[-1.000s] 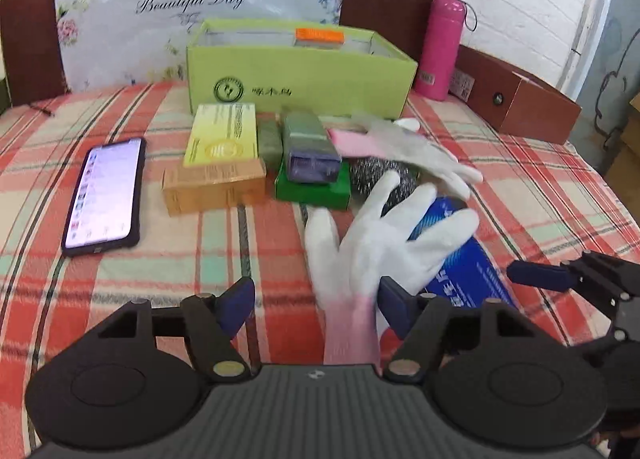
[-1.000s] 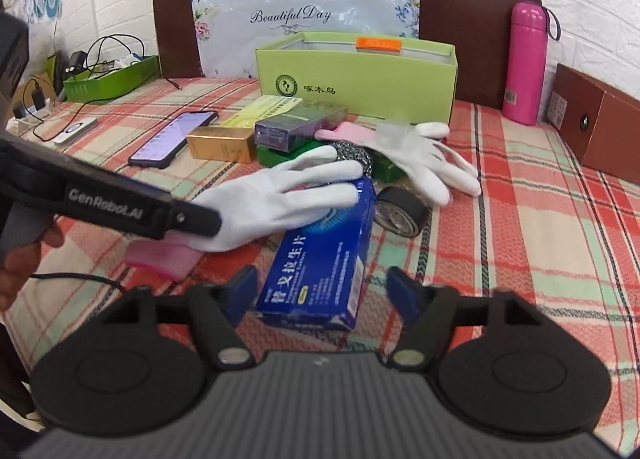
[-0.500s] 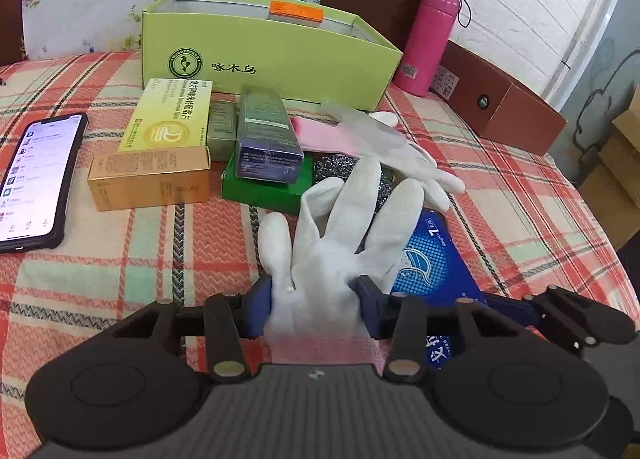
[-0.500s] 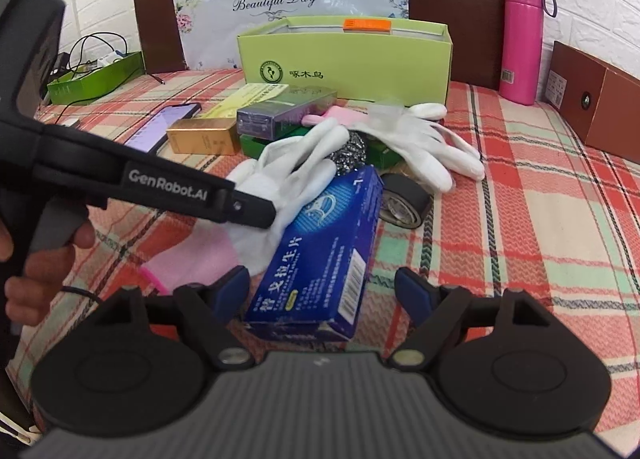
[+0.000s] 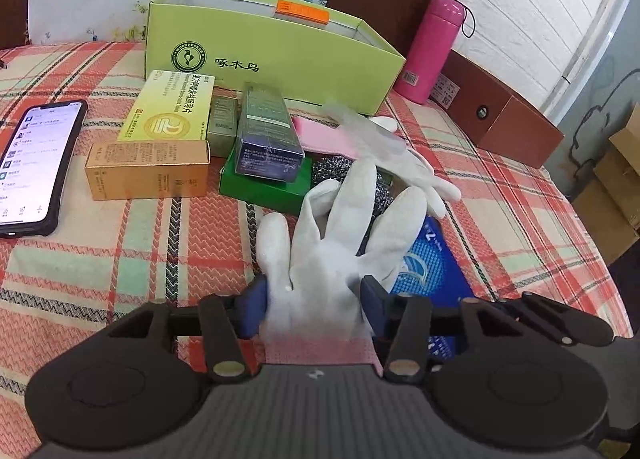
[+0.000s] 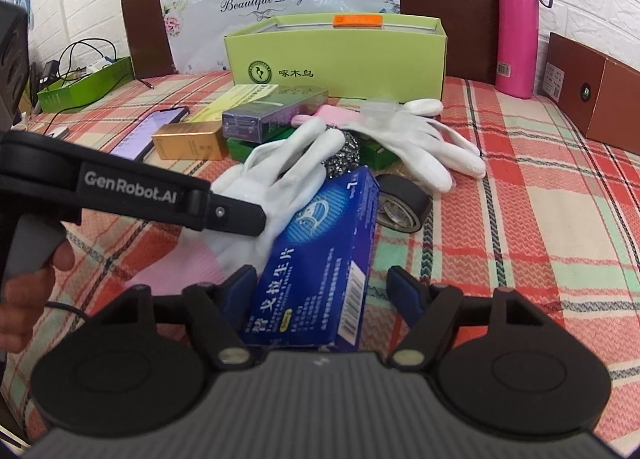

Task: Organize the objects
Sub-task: 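Lift the glove and blue box into the lime-green box and release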

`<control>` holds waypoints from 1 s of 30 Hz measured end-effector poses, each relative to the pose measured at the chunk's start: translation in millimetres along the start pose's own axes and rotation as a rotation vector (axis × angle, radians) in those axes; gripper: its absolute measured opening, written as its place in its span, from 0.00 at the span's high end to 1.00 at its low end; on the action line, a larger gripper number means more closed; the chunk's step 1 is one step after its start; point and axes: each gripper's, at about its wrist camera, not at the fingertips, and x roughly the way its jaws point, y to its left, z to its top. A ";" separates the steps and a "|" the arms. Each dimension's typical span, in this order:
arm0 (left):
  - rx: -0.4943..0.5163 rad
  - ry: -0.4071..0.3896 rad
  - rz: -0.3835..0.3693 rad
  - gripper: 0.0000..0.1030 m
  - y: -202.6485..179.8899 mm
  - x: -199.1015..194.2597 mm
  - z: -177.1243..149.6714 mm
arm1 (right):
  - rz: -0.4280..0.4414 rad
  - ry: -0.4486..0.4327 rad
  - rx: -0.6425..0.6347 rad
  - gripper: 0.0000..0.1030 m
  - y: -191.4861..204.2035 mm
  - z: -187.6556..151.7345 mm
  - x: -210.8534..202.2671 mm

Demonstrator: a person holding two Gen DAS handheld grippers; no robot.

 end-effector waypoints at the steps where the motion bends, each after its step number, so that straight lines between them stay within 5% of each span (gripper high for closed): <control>1: 0.003 0.009 -0.014 0.83 0.5 -0.1 0.3 | 0.003 -0.002 0.007 0.49 -0.6 0.0 -0.5; 3: -0.013 0.022 -0.028 0.89 2.9 -1.4 1.1 | 0.003 -0.001 0.009 0.52 -0.8 0.5 -2.6; 5: 0.000 0.019 -0.021 0.91 1.5 -7.1 2.2 | 0.026 0.002 0.023 0.80 -3.4 1.9 -7.6; 6: 0.017 0.012 -0.018 0.92 -0.3 -11.5 3.1 | 0.035 0.004 0.043 0.83 -6.4 3.2 -11.1; 17: 0.063 -0.137 -0.098 0.92 -7.5 -59.9 63.9 | 0.104 -0.140 0.049 0.84 -23.1 53.1 -45.7; 24: 0.058 -0.253 -0.042 0.92 8.2 -59.7 141.3 | 0.075 -0.261 0.019 0.84 -45.5 129.1 -31.8; 30: 0.057 -0.271 0.053 0.92 33.0 -26.0 214.3 | -0.014 -0.299 0.015 0.84 -62.5 188.6 12.4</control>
